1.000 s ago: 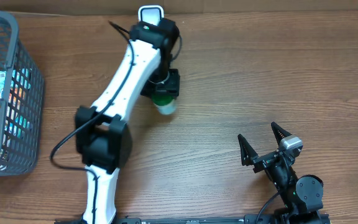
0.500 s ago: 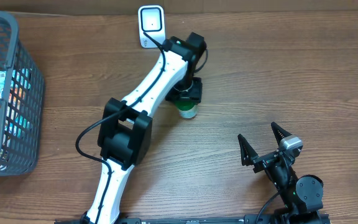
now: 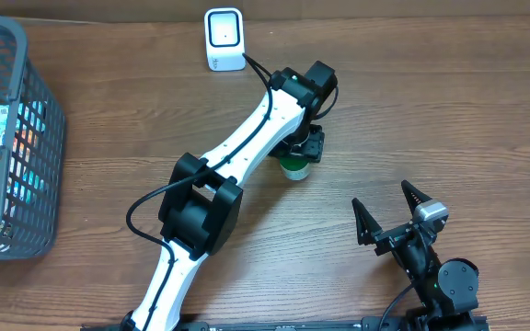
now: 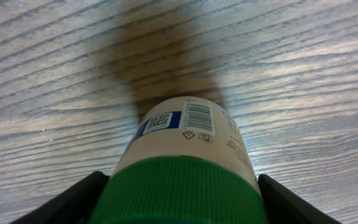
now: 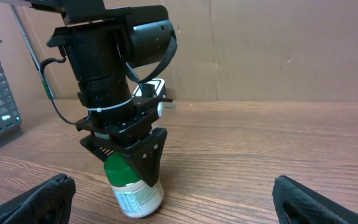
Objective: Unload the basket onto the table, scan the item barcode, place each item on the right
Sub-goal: 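Move the jar's barcode past the white scanner with the left gripper, then set the green-lidded jar down on the table center, release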
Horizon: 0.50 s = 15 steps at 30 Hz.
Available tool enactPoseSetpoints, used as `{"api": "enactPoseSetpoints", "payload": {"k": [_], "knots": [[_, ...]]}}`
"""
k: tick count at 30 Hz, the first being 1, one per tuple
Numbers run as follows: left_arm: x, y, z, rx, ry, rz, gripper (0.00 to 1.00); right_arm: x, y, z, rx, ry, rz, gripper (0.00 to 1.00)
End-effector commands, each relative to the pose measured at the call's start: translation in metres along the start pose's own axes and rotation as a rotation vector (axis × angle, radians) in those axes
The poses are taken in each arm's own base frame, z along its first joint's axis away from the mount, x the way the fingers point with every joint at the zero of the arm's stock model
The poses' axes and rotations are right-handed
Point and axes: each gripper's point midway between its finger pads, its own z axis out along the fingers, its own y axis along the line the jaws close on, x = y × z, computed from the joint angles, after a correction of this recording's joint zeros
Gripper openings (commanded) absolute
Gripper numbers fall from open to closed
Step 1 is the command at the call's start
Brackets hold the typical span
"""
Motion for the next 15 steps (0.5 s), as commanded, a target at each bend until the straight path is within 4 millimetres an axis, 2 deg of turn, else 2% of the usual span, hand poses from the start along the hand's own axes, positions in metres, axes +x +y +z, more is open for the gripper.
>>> {"api": "enactPoseSetpoints", "payload": {"k": [1,3,6,9,11,14,15], "knots": [[-0.005,0.002,-0.005,-0.009,-0.027,-0.015,0.88,0.002,0.0,0.0,0.003,-0.003,0.006,1.0],[-0.005,0.002,-0.006,-0.009,-0.028,-0.016,0.99,0.002,0.0,0.0,0.003,-0.003,0.006,1.0],[-0.007,0.005,-0.007,-0.016,-0.035,-0.019,1.0,0.002,0.0,0.0,0.003,-0.003,0.005,1.0],[-0.015,0.007,-0.018,-0.018,-0.066,-0.026,1.0,0.002,0.0,0.0,0.003,-0.003,0.006,1.0],[-0.023,0.008,-0.038,-0.006,-0.106,-0.034,1.0,0.002,0.0,0.0,0.003,-0.003,0.006,1.0],[-0.037,0.016,-0.084,0.006,-0.196,-0.055,1.0,0.002,0.0,0.0,0.003,-0.003,0.006,1.0],[-0.041,0.021,-0.104,0.012,-0.235,-0.067,1.0,0.002,0.0,0.0,0.003,-0.003,0.006,1.0]]}}
